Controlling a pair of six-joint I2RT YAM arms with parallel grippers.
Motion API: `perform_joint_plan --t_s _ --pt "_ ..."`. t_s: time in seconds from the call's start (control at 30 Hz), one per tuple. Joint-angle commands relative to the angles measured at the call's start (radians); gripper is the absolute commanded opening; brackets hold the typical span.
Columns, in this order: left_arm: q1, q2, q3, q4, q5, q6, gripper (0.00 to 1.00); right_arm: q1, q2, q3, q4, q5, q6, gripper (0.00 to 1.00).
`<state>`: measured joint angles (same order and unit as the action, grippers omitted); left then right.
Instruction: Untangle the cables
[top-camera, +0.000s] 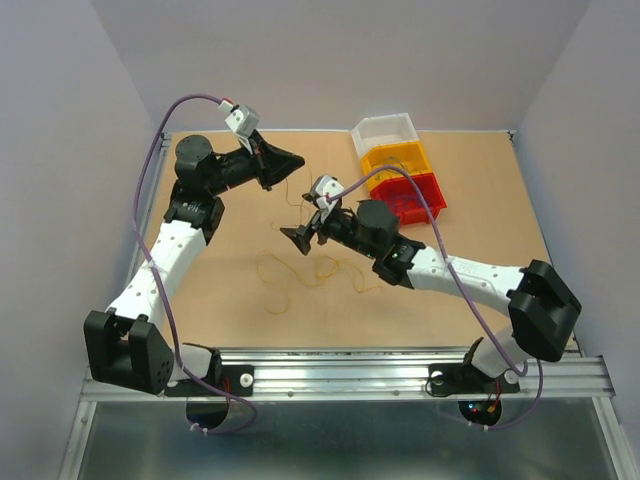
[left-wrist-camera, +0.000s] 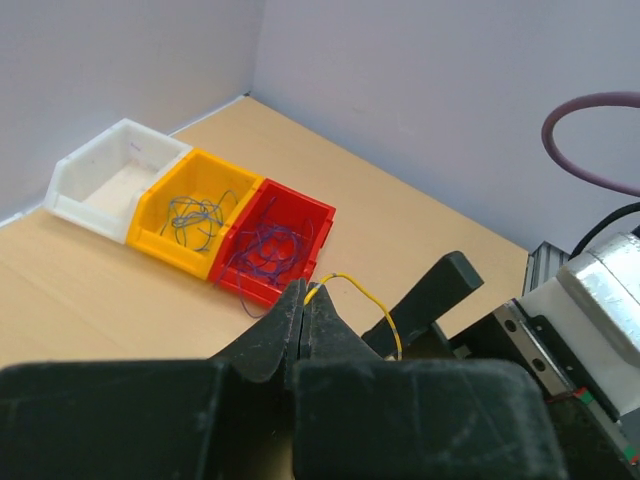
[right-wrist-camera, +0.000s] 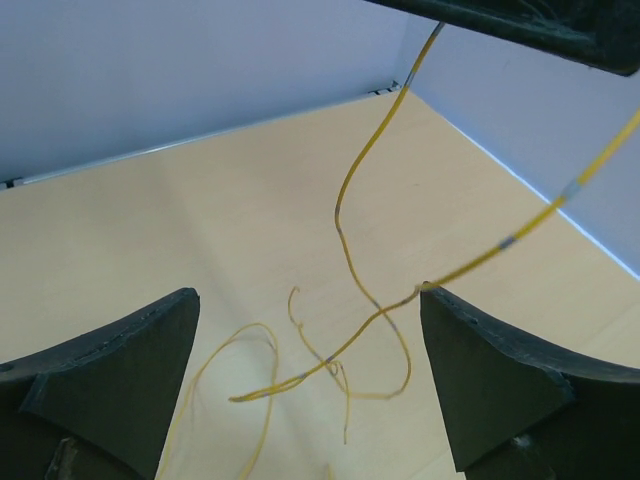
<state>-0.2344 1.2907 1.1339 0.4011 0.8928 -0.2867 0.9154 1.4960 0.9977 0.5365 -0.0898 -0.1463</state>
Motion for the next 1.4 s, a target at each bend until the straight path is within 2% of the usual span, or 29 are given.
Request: perform_joint_plan --t_s 0.0,0.1,0.13,0.2,0.23,0.33,0.37,0.4,0.6,0.87,1.03,1.27,1.3,1.33,1.37 --pt "-0.011 -0.044 0.047 0.002 -0.009 0.026 0.00 -0.015 0.071 0.111 0.011 0.001 -0.038 0.95" --pt "-0.013 -0.034 0.052 -0.002 -0.002 0.009 0.00 -0.016 0.124 0.150 0.026 0.027 -0.045 0.85" --pt "-0.013 -0.027 0.055 -0.004 0.004 0.006 0.00 -0.015 0.154 0.165 0.034 0.033 -0.047 0.70" --pt "-0.013 -0.018 0.061 -0.013 0.003 0.000 0.00 -0.015 0.176 0.173 0.065 0.044 -0.049 0.48" --pt "-0.013 -0.013 0.064 -0.016 -0.006 0.000 0.00 -0.015 0.188 0.173 0.071 0.041 -0.045 0.32" --pt "-0.011 -0.010 0.070 -0.033 -0.035 0.007 0.00 -0.015 0.188 0.150 0.079 0.025 -0.036 0.21" --pt "-0.008 -0.010 0.073 -0.038 -0.041 0.011 0.00 -0.015 0.182 0.134 0.080 0.019 -0.027 0.05" --pt "-0.005 -0.007 0.076 -0.039 -0.048 0.015 0.00 -0.015 0.172 0.119 0.083 0.016 -0.024 0.01" --pt "0.061 0.074 0.107 -0.039 -0.054 0.001 0.00 -0.015 -0.021 -0.129 0.190 -0.093 -0.003 0.01" --pt "0.072 0.229 0.184 -0.093 -0.066 0.027 0.00 -0.015 -0.256 -0.261 0.224 -0.192 0.007 0.01" --pt "0.047 0.314 0.245 -0.165 -0.034 0.059 0.00 -0.015 -0.307 -0.229 0.244 -0.165 -0.032 0.01" --pt "-0.022 0.361 0.273 -0.245 -0.031 0.121 0.00 -0.018 -0.238 -0.047 0.253 -0.179 -0.012 0.01" --pt "-0.023 0.366 0.273 -0.246 -0.016 0.126 0.05 -0.018 -0.235 -0.028 0.253 -0.179 -0.007 0.00" --pt "-0.025 0.366 0.273 -0.246 -0.015 0.127 0.05 -0.023 -0.230 -0.012 0.253 -0.180 -0.004 0.01" --pt "-0.031 0.371 0.274 -0.252 -0.005 0.132 0.12 -0.024 -0.224 0.019 0.253 -0.188 0.001 0.01"
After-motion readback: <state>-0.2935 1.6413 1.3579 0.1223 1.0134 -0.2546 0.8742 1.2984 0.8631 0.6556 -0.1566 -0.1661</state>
